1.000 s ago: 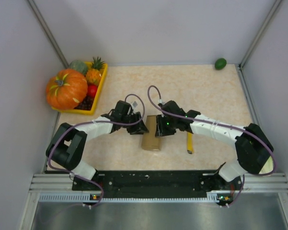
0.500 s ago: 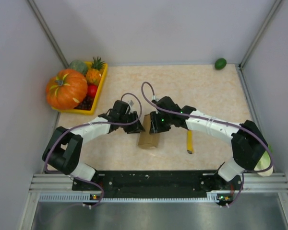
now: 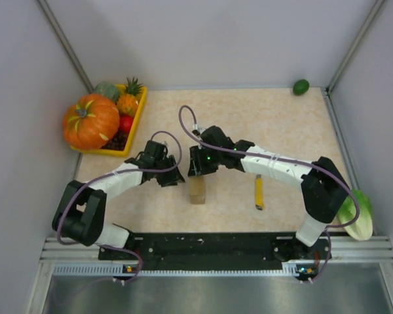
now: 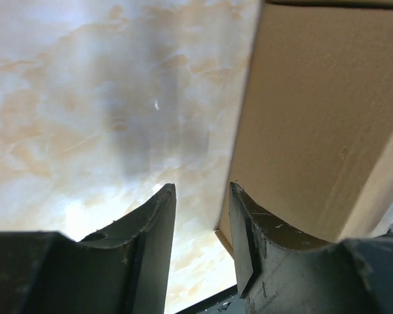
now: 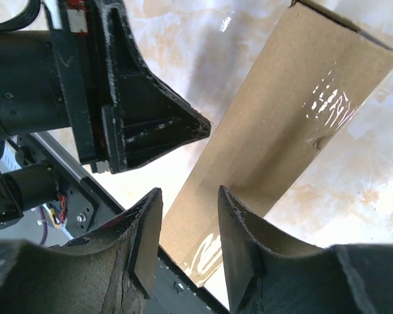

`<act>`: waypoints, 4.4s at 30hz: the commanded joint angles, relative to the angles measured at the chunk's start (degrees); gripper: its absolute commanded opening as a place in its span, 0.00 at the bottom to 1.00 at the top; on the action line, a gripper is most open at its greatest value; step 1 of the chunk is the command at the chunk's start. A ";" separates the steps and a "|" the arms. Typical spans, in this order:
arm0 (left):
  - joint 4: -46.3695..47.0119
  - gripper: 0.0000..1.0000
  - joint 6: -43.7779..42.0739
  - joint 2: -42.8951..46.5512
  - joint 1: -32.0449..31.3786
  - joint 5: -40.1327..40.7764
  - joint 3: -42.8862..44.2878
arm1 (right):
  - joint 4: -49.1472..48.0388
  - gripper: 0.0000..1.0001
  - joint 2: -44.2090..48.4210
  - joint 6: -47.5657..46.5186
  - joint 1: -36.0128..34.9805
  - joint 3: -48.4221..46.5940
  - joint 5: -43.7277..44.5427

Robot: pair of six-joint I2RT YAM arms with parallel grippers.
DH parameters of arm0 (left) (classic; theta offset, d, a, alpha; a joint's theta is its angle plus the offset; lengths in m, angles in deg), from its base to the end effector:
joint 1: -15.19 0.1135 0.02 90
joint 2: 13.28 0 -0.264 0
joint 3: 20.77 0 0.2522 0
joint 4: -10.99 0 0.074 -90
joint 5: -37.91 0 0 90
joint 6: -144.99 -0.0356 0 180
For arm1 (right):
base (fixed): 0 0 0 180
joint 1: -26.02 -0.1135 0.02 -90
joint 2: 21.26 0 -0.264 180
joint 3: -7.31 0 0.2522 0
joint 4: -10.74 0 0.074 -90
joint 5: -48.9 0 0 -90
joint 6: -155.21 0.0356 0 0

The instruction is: Unpack the express box

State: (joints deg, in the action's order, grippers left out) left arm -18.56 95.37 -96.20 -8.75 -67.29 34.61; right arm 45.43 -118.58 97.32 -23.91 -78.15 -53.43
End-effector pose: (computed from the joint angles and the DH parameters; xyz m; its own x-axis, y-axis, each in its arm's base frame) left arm 0.2429 -0.1181 0.1679 -0.9225 -0.2745 -0.2713 -0.0996 0.8485 -0.5197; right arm 0.2357 0.2921 0.2445 -0.8435 -0.1960 -0.5001 -0.4649 0.7328 0.4969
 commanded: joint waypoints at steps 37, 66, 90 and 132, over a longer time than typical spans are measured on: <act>-18.64 0.90 -16.83 -5.76 -11.82 6.41 24.37 | 4.47 0.81 22.26 12.09 7.48 22.31 22.36; 0.68 0.39 -12.61 -12.79 -7.00 -27.70 15.85 | 5.70 0.81 26.21 9.72 8.71 21.69 22.36; -16.99 0.73 -14.99 4.77 -2.95 6.76 16.91 | 6.41 0.79 14.54 1.29 8.80 7.29 20.70; -6.89 0.00 -3.55 4.00 -7.35 4.83 4.50 | 7.46 0.26 1.07 3.47 10.29 6.39 7.06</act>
State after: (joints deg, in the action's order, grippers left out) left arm -33.73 92.48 -88.68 -16.95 -69.06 33.35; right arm 50.92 -123.33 98.13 -11.80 -75.51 -41.44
